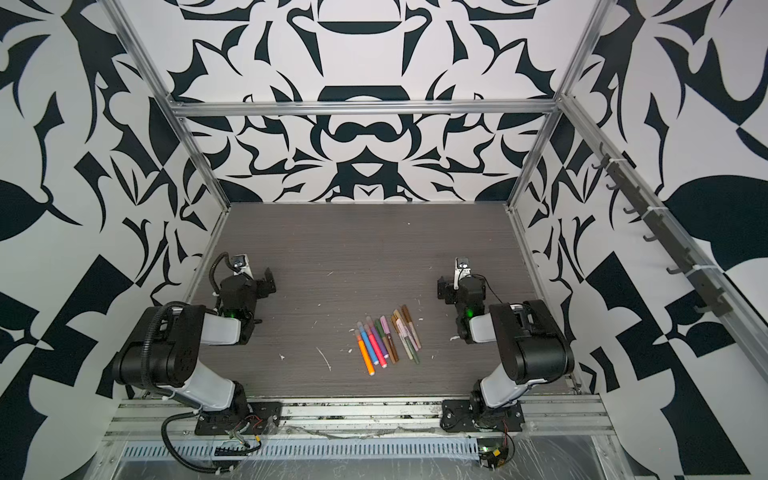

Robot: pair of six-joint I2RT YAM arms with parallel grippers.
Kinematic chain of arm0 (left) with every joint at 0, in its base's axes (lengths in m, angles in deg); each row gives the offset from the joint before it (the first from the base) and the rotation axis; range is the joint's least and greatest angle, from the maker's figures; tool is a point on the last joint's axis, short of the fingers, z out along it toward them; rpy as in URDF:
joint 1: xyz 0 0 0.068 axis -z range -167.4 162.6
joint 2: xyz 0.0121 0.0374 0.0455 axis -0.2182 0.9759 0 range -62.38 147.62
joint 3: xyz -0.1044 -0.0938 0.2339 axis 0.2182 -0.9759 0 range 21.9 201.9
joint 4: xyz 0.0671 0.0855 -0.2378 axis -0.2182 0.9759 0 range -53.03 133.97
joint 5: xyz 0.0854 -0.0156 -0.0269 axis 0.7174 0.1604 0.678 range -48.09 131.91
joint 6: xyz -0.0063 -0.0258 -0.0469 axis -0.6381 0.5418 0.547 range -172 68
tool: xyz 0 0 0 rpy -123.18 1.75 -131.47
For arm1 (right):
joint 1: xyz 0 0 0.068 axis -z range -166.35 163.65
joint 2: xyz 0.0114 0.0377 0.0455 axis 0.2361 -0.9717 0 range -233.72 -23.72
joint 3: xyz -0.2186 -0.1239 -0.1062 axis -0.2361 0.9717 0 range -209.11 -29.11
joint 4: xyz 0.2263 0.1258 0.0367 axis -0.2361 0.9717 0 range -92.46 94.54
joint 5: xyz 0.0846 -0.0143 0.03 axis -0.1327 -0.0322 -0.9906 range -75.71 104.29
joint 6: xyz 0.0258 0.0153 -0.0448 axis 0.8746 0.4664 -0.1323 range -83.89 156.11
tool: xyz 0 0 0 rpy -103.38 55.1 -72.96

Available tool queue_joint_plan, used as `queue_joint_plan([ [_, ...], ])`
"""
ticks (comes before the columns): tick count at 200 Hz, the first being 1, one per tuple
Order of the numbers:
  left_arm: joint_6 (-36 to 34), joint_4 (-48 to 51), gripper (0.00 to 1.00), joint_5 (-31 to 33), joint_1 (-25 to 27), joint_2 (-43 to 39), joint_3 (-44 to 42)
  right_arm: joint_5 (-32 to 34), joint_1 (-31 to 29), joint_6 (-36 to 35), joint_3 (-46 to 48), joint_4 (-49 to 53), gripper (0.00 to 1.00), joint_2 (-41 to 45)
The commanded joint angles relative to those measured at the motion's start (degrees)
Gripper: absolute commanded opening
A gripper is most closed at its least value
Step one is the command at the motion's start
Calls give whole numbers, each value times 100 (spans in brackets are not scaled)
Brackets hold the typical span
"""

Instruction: Open the pen caps

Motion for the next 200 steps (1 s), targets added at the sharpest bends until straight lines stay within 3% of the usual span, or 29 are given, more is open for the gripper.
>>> queue_joint_plan([
  [1, 65, 39, 99, -105, -25, -48, 112, -265, 29, -27, -46, -241, 100, 177],
  [200, 64, 119, 99, -140, -34, -38, 157, -355, 28, -75, -117, -135, 100, 149],
])
